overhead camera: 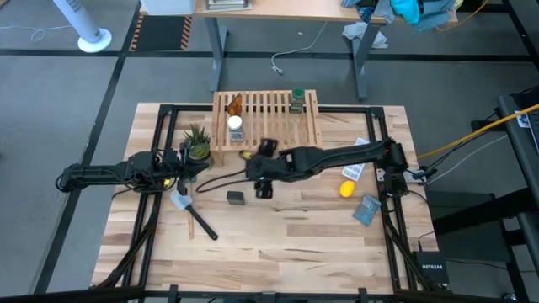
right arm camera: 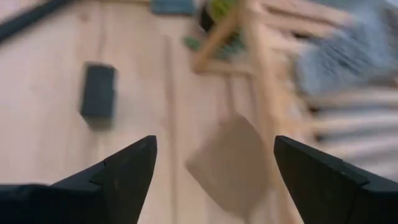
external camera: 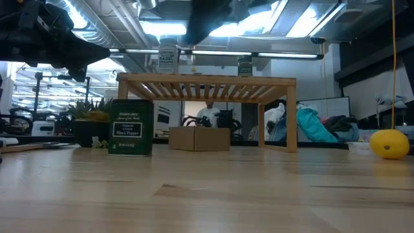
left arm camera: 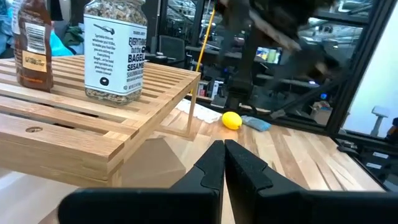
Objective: Shelf spices
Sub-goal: Remove the green seasoning bottle from the shelf to the table
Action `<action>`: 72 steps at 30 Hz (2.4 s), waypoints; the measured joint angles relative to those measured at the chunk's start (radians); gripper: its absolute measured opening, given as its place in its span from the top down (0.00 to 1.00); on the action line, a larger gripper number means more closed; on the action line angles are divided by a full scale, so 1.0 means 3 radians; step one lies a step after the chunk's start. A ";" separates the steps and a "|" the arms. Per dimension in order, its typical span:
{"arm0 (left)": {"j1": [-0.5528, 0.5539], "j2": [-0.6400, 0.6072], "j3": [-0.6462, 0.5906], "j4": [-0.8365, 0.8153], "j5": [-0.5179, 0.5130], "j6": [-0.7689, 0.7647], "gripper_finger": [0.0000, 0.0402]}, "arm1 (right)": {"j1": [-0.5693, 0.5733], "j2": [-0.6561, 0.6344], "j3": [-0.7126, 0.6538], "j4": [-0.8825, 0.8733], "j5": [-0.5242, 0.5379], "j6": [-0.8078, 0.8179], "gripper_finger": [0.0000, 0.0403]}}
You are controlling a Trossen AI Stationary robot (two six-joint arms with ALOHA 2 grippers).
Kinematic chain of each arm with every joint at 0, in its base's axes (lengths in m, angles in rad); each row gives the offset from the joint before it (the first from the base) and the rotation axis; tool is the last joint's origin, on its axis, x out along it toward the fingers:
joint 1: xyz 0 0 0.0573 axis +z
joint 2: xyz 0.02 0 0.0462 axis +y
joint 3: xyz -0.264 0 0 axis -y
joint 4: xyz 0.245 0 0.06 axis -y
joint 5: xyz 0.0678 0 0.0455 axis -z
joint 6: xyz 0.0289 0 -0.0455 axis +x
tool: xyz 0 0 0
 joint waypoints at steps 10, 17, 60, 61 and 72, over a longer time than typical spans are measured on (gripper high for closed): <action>0.0000 0.0001 0.0000 -0.0020 0.0121 0.0000 0.99 | 0.0248 -0.0581 0.0000 -0.1737 0.1387 0.1326 0.18; 0.0000 0.0000 0.0000 -0.0020 0.0120 0.0017 0.99 | 0.0650 -0.0987 -0.0236 -0.2159 0.2053 0.1975 0.18; 0.0003 0.0004 0.0000 -0.0021 0.0123 0.0025 0.99 | -0.1995 -0.3507 -0.4611 0.3972 -0.0618 -0.0640 0.18; 0.0003 0.0003 0.0000 -0.0021 0.0123 0.0025 0.99 | -0.2053 -0.3507 -0.4611 0.3956 -0.0623 -0.0469 0.18; 0.0003 0.0004 0.0000 -0.0021 0.0123 0.0026 0.99 | -0.2169 -0.3488 -0.4612 0.4186 -0.0704 0.0609 0.18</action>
